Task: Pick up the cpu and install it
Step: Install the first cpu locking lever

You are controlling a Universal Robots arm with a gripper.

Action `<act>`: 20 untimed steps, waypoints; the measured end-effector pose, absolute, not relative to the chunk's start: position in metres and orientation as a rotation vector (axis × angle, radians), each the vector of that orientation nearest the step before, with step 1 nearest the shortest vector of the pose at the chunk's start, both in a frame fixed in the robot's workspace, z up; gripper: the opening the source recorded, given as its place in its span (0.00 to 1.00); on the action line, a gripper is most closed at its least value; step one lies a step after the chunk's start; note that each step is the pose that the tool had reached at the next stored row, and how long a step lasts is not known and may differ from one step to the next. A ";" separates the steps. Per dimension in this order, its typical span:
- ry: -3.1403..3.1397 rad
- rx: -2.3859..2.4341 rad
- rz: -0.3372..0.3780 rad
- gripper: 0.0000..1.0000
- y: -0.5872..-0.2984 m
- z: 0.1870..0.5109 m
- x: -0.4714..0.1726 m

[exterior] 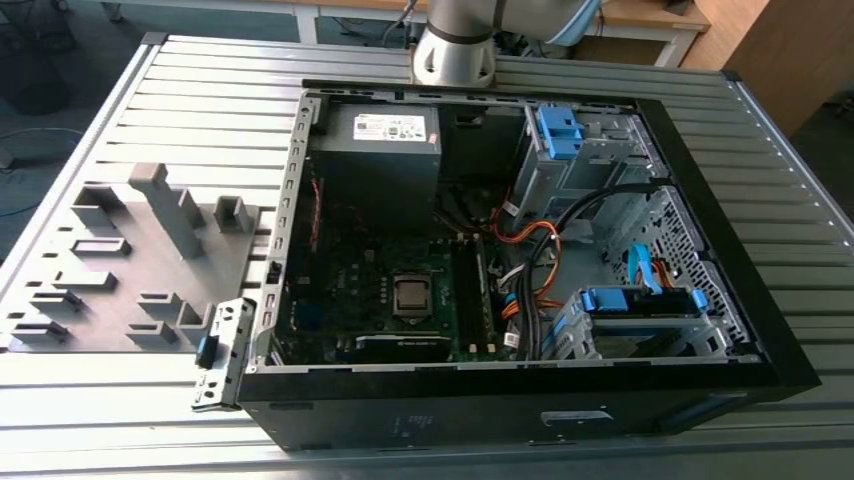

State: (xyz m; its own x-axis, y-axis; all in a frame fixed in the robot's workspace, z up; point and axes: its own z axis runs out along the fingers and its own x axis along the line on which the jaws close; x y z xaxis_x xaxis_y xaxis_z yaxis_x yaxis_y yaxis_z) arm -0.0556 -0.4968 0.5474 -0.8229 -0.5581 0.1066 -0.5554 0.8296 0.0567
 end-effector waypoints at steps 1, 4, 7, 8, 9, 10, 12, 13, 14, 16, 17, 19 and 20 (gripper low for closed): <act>-2.882 0.909 -0.033 0.11 -0.497 0.547 -0.056; -2.859 0.981 -0.029 0.11 -0.497 0.547 -0.056; -2.854 0.993 -0.028 0.11 -0.497 0.547 -0.056; -2.854 0.994 -0.028 0.11 -0.497 0.547 -0.056; -2.854 0.994 -0.028 0.11 -0.497 0.547 -0.056; -2.854 0.994 -0.028 0.11 -0.497 0.547 -0.056; -2.854 0.994 -0.028 0.11 -0.497 0.547 -0.056; -2.854 0.994 -0.028 0.11 -0.497 0.547 -0.056; -2.854 0.994 -0.028 0.11 -0.497 0.547 -0.056; -2.854 0.994 -0.028 0.11 -0.497 0.547 -0.056; -2.854 0.994 -0.028 0.11 -0.497 0.547 -0.056; -2.854 0.994 -0.028 0.11 -0.497 0.546 -0.056; -2.854 0.994 -0.028 0.11 -0.497 0.545 -0.056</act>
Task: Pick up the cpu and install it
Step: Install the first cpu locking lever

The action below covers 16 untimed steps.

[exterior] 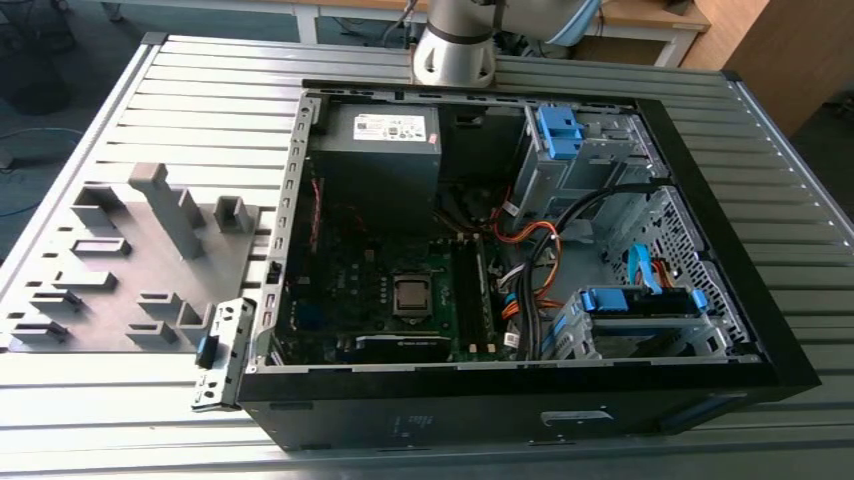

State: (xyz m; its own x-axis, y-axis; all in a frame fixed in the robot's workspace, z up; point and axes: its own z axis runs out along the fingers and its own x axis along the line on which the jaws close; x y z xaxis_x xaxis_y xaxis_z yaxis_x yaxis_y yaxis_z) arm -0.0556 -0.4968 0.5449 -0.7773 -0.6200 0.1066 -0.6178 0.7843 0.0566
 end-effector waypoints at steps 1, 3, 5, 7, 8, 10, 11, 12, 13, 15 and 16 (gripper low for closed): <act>-2.854 0.994 -0.028 0.11 -0.497 0.544 -0.056; -2.854 0.994 -0.028 0.11 -0.497 0.540 -0.056; -2.854 0.995 -0.027 0.11 -0.497 0.536 -0.056; -2.856 0.997 -0.026 0.11 -0.497 0.533 -0.056; -2.856 0.999 -0.026 0.11 -0.497 0.531 -0.056; -2.856 1.003 -0.025 0.11 -0.497 0.528 -0.057; -2.857 1.005 -0.024 0.11 -0.497 0.526 -0.057; -2.857 1.008 -0.023 0.11 -0.497 0.524 -0.057; -2.857 1.010 -0.023 0.11 -0.497 0.523 -0.057; -2.857 1.010 -0.023 0.11 -0.497 0.523 -0.057; -2.857 1.010 -0.023 0.11 -0.497 0.523 -0.057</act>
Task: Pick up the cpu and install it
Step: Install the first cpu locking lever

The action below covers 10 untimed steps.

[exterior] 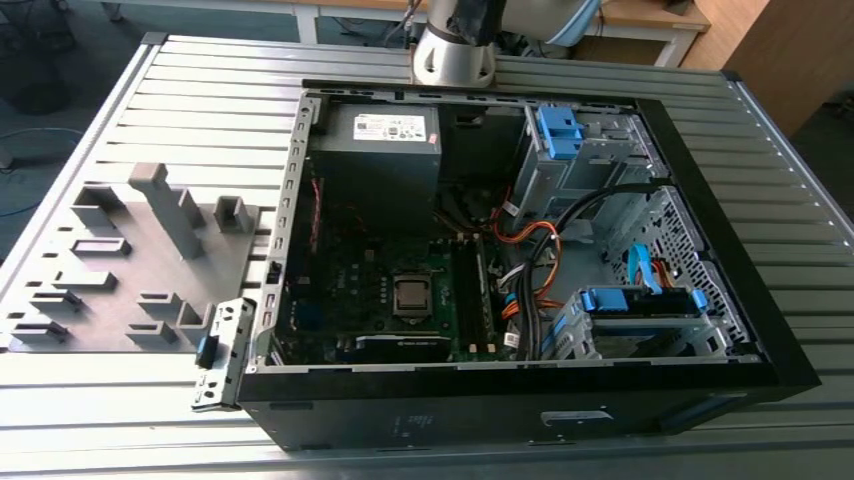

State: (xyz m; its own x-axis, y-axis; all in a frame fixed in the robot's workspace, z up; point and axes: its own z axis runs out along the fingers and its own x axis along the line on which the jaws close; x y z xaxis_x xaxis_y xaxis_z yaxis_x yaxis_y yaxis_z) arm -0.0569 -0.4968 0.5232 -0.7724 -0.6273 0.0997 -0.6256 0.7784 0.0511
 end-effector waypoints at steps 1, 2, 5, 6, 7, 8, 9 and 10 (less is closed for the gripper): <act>-2.857 1.010 -0.023 0.11 -0.497 0.523 -0.057; -2.857 1.010 -0.023 0.11 -0.497 0.523 -0.057; -2.857 1.010 -0.023 0.11 -0.497 0.523 -0.057; -2.857 1.010 -0.023 0.11 -0.497 0.523 -0.057; -2.857 1.010 -0.023 0.11 -0.497 0.523 -0.057; -2.857 1.010 -0.023 0.11 -0.497 0.523 -0.057; -2.857 1.010 -0.023 0.11 -0.497 0.523 -0.057; -2.857 1.010 -0.023 0.11 -0.497 0.523 -0.057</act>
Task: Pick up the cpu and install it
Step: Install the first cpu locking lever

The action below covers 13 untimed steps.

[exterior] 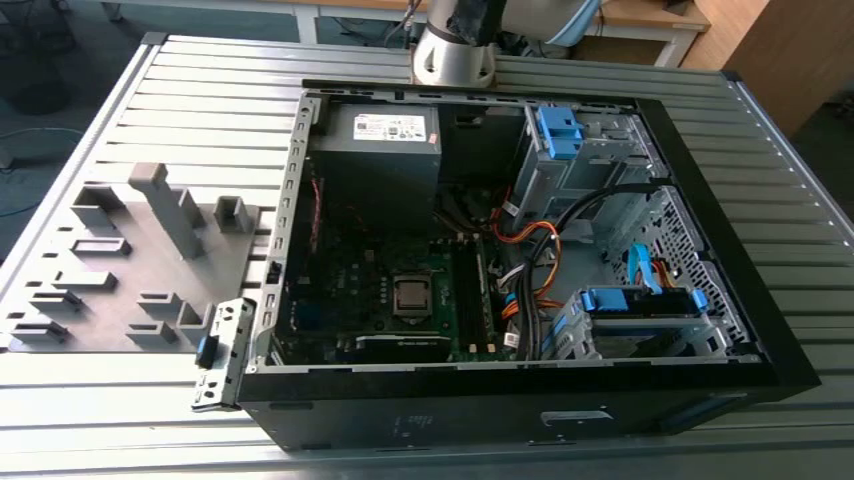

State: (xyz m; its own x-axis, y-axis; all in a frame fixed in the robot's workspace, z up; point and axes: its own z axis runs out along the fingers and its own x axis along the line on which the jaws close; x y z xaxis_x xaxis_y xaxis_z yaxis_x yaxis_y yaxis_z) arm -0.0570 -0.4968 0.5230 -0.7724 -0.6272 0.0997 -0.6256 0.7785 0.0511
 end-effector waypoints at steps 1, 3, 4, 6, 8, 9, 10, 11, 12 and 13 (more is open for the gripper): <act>-2.857 1.010 -0.023 0.11 -0.497 0.523 -0.057; -2.858 1.010 -0.023 0.11 -0.497 0.522 -0.057; -2.859 1.011 -0.022 0.11 -0.497 0.521 -0.057; -2.861 1.011 -0.021 0.11 -0.497 0.519 -0.057; -2.862 1.012 -0.020 0.11 -0.497 0.517 -0.057; -2.863 1.012 -0.019 0.11 -0.497 0.515 -0.057; -2.864 1.012 -0.019 0.11 -0.497 0.514 -0.057; -2.865 1.012 -0.018 0.11 -0.497 0.513 -0.057; -2.865 1.013 -0.018 0.11 -0.497 0.512 -0.057; -2.866 1.013 -0.018 0.11 -0.497 0.511 -0.057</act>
